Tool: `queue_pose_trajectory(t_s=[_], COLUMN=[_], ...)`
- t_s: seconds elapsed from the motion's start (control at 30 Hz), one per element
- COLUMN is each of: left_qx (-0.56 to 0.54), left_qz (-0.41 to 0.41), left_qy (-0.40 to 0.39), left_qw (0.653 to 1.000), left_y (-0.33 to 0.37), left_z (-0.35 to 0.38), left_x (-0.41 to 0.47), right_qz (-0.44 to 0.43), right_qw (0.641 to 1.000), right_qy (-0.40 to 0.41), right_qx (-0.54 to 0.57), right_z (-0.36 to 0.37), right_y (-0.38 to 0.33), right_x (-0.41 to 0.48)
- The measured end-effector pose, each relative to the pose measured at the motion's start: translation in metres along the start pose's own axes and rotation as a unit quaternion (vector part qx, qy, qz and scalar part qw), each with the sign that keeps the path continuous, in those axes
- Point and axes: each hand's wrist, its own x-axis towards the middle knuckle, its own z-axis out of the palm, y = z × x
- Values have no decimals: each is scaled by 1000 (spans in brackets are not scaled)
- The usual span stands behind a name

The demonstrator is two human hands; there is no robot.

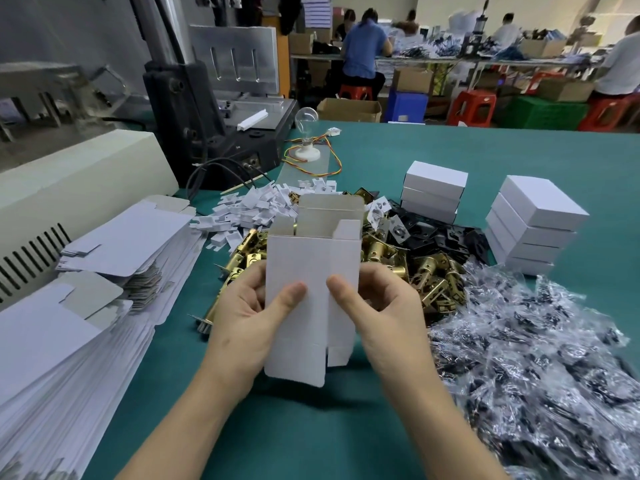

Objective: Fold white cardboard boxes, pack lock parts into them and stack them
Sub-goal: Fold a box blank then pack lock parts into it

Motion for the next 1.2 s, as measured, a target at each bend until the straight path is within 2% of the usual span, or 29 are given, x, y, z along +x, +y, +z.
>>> queue_pose_trajectory(t_s=[0.27, 0.4, 0.57, 0.63, 0.73, 0.83, 1.07, 1.2], left_qx=[-7, -8, 91, 117, 89, 67, 115, 137], left_qz=[-14, -9, 56, 81, 104, 123, 167, 174], left_qy=[1, 40, 63, 78, 63, 51, 42, 40], left_qw=[1000, 999, 992, 987, 989, 989, 978, 974], left_y=[-6, -6, -5, -3, 0, 2, 0, -2], left_z=[-1, -1, -1, 0, 3, 5, 2, -1], left_x=[0, 1, -1, -3, -6, -6, -7, -4], right_qz=[-9, 4, 19, -11, -58, -40, -44, -18], right_qw=[1000, 1000, 1000, 998, 996, 999, 994, 990], right_qy=[12, 4, 11, 30, 46, 20, -64, -78], right_qx=[-21, -12, -11, -45, -55, -16, 73, 113], right_z=[-4, -4, -2, 1, 1, 1, 3, 3], right_y=[5, 6, 4, 4, 2, 1, -1, -3], right_x=[2, 2, -1, -3, -3, -2, -2, -3])
